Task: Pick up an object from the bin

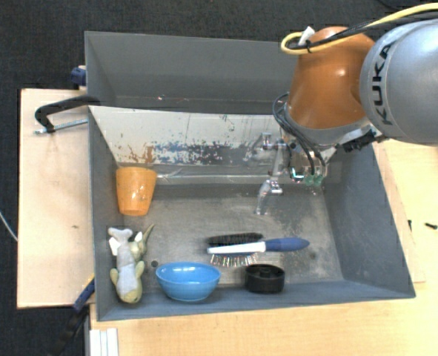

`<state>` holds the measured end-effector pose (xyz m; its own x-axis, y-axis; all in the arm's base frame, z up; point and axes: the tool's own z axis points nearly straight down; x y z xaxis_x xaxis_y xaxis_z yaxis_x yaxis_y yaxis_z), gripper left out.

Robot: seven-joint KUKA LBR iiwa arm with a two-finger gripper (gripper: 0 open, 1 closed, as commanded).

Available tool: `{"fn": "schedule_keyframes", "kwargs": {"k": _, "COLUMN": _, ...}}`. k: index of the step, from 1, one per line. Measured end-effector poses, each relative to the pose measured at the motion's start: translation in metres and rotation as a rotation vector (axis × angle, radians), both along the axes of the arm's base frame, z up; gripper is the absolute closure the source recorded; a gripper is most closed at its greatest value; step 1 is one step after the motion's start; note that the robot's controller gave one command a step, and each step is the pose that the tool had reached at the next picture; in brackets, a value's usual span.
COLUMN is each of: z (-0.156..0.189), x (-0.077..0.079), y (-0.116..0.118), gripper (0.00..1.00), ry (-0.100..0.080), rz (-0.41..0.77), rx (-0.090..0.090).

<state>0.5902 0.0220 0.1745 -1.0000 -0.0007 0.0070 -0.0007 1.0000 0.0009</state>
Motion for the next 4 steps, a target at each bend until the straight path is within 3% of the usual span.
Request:
{"fn": "schedule_keyframes", "kwargs": {"k": 1, "z": -0.066, "x": -0.064, "y": 0.013, "gripper": 0.00, "ry": -0.008, "rz": 0.211, "rx": 0.000}}
{"fn": "schedule_keyframes", "kwargs": {"k": 2, "z": -0.077, "x": -0.070, "y": 0.053, "gripper": 0.00, "ry": -0.044, "rz": 0.425, "rx": 0.003}}
{"fn": "schedule_keyframes", "kwargs": {"k": 3, "z": -0.082, "x": -0.076, "y": 0.052, "gripper": 1.00, "ry": -0.021, "rz": 0.428, "rx": 0.003}}
{"fn": "schedule_keyframes", "kwargs": {"k": 4, "z": 0.055, "x": -0.076, "y": 0.055, "gripper": 1.00, "ry": -0.019, "rz": 0.669, "rx": 0.001}}
